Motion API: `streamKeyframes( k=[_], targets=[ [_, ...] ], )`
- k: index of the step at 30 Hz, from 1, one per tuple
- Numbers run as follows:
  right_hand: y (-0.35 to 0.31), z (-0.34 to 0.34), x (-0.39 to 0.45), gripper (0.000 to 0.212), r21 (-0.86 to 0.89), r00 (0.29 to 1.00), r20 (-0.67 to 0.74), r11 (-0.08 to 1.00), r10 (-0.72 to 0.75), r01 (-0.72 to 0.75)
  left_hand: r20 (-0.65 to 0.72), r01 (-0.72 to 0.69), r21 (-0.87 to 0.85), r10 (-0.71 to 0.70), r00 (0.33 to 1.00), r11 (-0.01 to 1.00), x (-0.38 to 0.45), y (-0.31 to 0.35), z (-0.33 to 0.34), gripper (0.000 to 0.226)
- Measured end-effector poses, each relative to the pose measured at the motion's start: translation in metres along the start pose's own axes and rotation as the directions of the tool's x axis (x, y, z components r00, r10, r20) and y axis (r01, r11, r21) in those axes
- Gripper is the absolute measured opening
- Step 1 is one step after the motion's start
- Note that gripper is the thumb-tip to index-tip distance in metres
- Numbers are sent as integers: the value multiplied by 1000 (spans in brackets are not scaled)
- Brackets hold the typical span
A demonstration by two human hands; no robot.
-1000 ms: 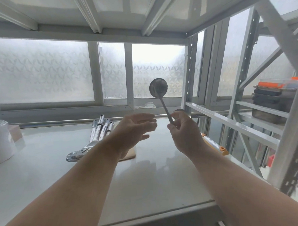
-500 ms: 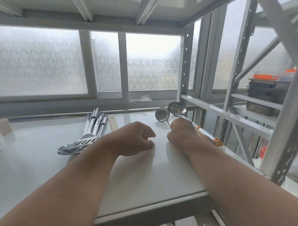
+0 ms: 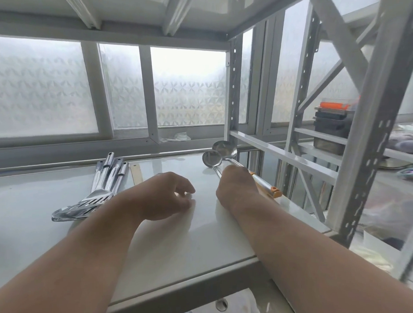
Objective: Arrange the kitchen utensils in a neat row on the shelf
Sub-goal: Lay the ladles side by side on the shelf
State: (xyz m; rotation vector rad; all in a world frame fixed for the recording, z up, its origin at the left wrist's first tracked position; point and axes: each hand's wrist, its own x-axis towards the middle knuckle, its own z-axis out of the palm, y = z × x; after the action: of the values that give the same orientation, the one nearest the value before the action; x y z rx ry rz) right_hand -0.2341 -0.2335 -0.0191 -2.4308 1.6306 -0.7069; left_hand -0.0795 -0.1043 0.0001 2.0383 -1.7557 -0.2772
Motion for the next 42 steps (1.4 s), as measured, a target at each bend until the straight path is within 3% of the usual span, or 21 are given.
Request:
streamKeyframes(
  k=[25, 32, 42],
  targets=[
    [5, 0, 17, 13, -98, 1000, -13, 995, 18, -19, -29, 35, 63, -34, 999, 997, -4, 4, 0, 29],
    [9, 4, 25, 26, -94, 999, -18, 994, 48, -49, -29, 43, 69, -42, 999, 997, -4, 4, 0, 27],
    [9, 0, 26, 26, -94, 996, -34, 992, 84, -87, -24, 40, 64, -38, 999, 997, -3, 4, -1, 27]
  ],
)
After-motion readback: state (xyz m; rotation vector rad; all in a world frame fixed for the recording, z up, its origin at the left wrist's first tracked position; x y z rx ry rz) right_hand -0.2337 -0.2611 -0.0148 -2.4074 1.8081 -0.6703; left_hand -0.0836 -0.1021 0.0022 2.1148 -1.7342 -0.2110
